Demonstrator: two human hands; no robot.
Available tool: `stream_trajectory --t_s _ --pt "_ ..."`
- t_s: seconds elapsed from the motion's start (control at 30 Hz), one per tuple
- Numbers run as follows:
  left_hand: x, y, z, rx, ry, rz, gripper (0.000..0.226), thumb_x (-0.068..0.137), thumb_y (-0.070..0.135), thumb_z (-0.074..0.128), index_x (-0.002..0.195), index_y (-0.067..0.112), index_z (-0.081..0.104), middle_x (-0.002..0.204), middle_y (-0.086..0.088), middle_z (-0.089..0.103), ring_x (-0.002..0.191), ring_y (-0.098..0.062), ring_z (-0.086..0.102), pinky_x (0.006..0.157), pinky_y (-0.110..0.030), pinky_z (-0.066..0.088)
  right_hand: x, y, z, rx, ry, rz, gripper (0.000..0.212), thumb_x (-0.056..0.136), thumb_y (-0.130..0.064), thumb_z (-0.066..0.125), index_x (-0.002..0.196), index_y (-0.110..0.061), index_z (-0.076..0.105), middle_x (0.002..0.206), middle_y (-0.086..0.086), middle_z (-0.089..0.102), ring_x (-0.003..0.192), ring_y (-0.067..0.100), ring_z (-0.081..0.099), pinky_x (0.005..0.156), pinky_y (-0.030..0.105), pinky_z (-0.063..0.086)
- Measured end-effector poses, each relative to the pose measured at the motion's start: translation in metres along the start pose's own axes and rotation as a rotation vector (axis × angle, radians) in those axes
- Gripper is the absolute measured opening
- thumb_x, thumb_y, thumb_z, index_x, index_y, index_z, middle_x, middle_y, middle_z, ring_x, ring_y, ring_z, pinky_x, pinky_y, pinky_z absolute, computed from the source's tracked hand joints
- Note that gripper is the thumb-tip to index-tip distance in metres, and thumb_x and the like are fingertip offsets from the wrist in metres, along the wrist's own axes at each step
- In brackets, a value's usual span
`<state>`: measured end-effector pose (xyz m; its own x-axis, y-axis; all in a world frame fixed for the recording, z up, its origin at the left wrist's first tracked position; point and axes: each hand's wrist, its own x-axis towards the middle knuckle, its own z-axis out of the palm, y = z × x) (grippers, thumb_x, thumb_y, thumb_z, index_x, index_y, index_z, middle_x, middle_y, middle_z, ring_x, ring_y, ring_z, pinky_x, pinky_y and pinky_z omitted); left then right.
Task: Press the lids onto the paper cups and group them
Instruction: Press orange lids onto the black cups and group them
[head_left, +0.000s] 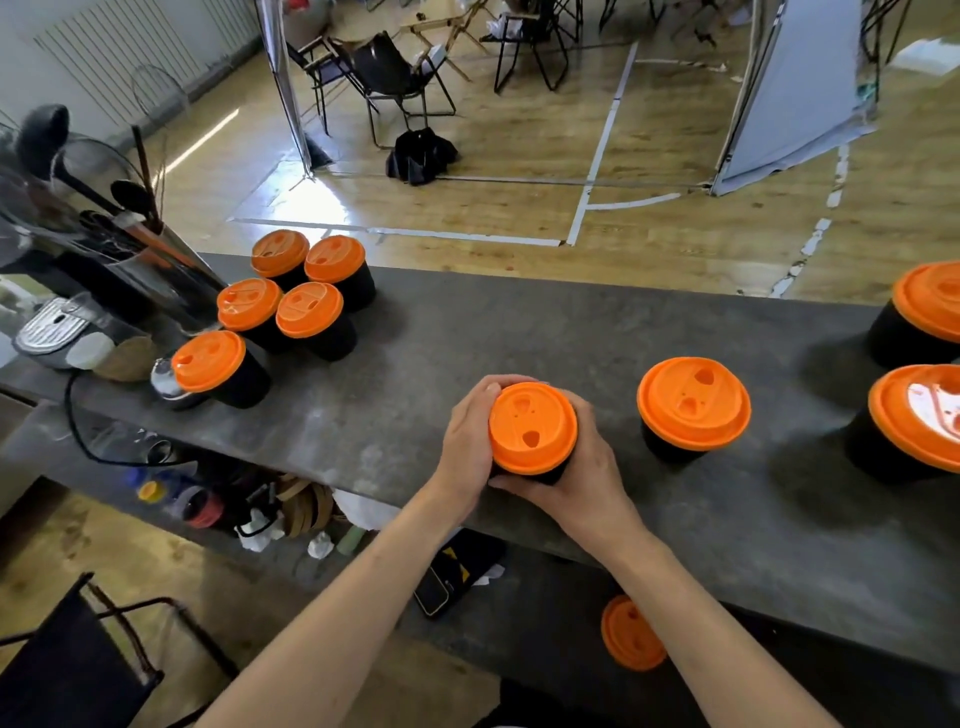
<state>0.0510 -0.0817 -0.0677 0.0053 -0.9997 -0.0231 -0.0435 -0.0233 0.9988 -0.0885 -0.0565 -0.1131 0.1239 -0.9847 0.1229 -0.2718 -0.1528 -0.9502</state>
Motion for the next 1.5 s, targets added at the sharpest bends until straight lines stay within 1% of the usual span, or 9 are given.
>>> stream_trajectory --t_s 0.1,0.27,0.53,0.63,0.83,1.03,1.13,1.33,1.5 --pt "0.012 0.010 -0.006 0.052 -0.107 -0.050 0.041 0.101 0.033 0.038 0.108 0.013 0.074 0.122 0.002 0.074 0.113 -0.011 0.068 0.095 -0.019 0.049 0.000 -0.001 0.000 -0.032 0.002 0.018 0.096 0.061 -0.035 0.101 0.132 -0.036 0.037 0.126 -0.020 0.053 0.117 -0.010 0.048 0.093 -0.003 0.034" --pt "0.030 0.024 -0.013 0.091 -0.317 -0.104 0.044 0.110 0.016 0.032 0.112 0.005 0.075 0.125 0.003 0.074 0.119 -0.010 0.066 0.098 -0.014 0.046 0.002 0.000 -0.001 -0.089 0.035 -0.022 0.085 0.067 -0.028 0.099 0.132 -0.030 0.045 0.125 -0.012 0.056 0.118 -0.017 0.047 0.096 0.001 0.034" --pt "-0.008 -0.006 0.009 -0.043 0.289 -0.048 0.038 0.109 0.019 0.035 0.102 0.013 0.072 0.094 0.008 0.075 0.089 0.000 0.068 0.075 -0.011 0.048 0.001 0.002 0.009 -0.205 0.094 -0.010 0.084 0.069 -0.034 0.096 0.119 -0.063 0.034 0.122 -0.033 0.048 0.115 -0.022 0.047 0.091 -0.001 0.035" --pt "0.005 -0.005 0.001 -0.072 0.183 -0.069 0.036 0.109 0.013 0.037 0.102 0.012 0.072 0.099 0.004 0.075 0.094 -0.003 0.068 0.081 -0.016 0.050 0.002 0.003 0.007 -0.226 0.088 0.023 0.084 0.069 -0.039 0.094 0.122 -0.067 0.035 0.123 -0.033 0.050 0.116 -0.020 0.049 0.092 -0.001 0.035" --pt "0.039 0.003 -0.030 -0.072 -0.348 0.013 0.040 0.109 0.006 0.032 0.117 -0.005 0.070 0.119 -0.014 0.074 0.108 -0.017 0.070 0.093 -0.022 0.051 0.003 0.003 0.006 -0.241 0.052 0.034 0.077 0.069 -0.040 0.089 0.125 -0.060 0.040 0.126 -0.020 0.057 0.121 -0.010 0.051 0.096 0.002 0.036" --pt "0.024 -0.006 -0.011 -0.224 -0.133 0.005 0.043 0.101 0.023 0.038 0.110 -0.001 0.073 0.112 -0.012 0.077 0.102 -0.021 0.071 0.089 -0.027 0.052 0.003 0.000 0.006 -0.209 0.064 0.045 0.089 0.068 -0.032 0.092 0.137 -0.053 0.039 0.134 -0.027 0.055 0.127 -0.012 0.050 0.099 0.002 0.036" --pt "0.013 -0.011 -0.003 -0.180 -0.051 0.068 0.043 0.102 0.023 0.036 0.108 0.004 0.073 0.108 -0.009 0.077 0.103 -0.022 0.071 0.089 -0.027 0.054 0.003 -0.001 0.007 -0.170 0.065 0.051 0.092 0.064 -0.052 0.093 0.142 -0.042 0.045 0.134 -0.034 0.055 0.128 -0.011 0.052 0.100 0.004 0.038" --pt "0.038 -0.001 -0.023 -0.104 -0.374 -0.067 0.034 0.108 0.019 0.045 0.116 0.002 0.073 0.115 -0.001 0.077 0.103 -0.007 0.071 0.086 -0.014 0.050 0.003 -0.004 0.006 -0.181 0.101 0.052 0.082 0.064 -0.047 0.092 0.132 -0.050 0.047 0.129 -0.037 0.057 0.124 -0.010 0.055 0.099 0.004 0.039" --pt "0.044 -0.001 -0.034 -0.129 -0.461 -0.095 0.034 0.107 0.024 0.048 0.121 0.006 0.073 0.122 -0.006 0.075 0.113 -0.017 0.069 0.097 -0.024 0.051 0.003 -0.006 0.004 -0.186 0.085 0.043 0.085 0.063 -0.048 0.094 0.131 -0.061 0.044 0.131 -0.035 0.058 0.126 -0.007 0.055 0.102 0.006 0.039"
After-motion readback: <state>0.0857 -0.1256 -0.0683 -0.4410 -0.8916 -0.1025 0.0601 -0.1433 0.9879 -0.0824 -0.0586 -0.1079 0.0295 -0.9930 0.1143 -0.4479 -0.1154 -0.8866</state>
